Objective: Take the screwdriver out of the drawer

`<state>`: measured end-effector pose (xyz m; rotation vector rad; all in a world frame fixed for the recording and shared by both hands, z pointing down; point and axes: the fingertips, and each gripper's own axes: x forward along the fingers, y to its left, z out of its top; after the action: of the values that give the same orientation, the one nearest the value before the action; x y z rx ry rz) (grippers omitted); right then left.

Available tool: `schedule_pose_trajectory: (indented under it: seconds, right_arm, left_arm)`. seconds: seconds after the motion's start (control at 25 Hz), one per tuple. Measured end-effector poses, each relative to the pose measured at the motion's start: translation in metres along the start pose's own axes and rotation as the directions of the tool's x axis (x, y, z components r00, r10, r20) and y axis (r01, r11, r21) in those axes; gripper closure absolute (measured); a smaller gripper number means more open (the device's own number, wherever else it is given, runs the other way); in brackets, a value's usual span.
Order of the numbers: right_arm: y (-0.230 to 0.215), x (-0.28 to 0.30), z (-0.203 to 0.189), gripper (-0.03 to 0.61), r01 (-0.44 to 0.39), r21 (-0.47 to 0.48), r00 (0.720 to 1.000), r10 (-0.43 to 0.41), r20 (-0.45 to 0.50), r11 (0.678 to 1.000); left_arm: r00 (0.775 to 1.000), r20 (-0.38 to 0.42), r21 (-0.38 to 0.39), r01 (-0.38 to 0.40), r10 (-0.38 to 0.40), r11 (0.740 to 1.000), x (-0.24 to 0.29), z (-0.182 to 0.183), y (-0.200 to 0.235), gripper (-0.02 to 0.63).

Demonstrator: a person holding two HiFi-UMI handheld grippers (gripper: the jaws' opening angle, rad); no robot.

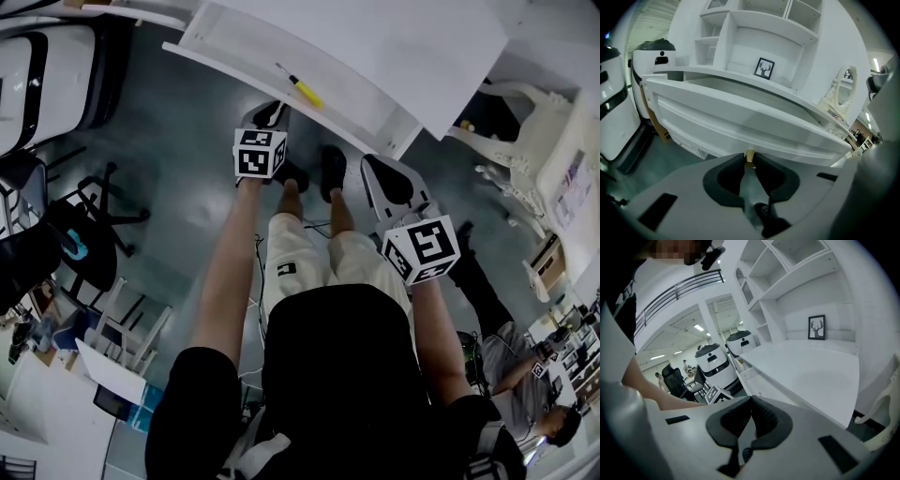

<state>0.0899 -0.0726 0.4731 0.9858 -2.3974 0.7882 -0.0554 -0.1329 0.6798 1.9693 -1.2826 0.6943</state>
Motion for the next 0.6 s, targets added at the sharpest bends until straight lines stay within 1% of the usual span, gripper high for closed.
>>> schedule_pose_trajectory:
  seconds: [0.32, 0.6]
  right_arm:
    - [0.016, 0.008, 0.013, 0.561, -0.027, -0.031, 1.000, 0.027, -0.004, 0.999]
    - [0.025, 0.011, 0.017, 0.561, -0.043, -0.061, 0.999, 0.042, -0.028, 0.997]
  left_arm:
    - [0.999, -0.034, -0.017, -0.012, 0.012, 1.000, -0.028, -0.029, 0.005, 0.529]
    - [0.998, -0.053, -0.012, -0.035, 0.034, 0.999, -0.043, -0.046, 0.008, 0.529]
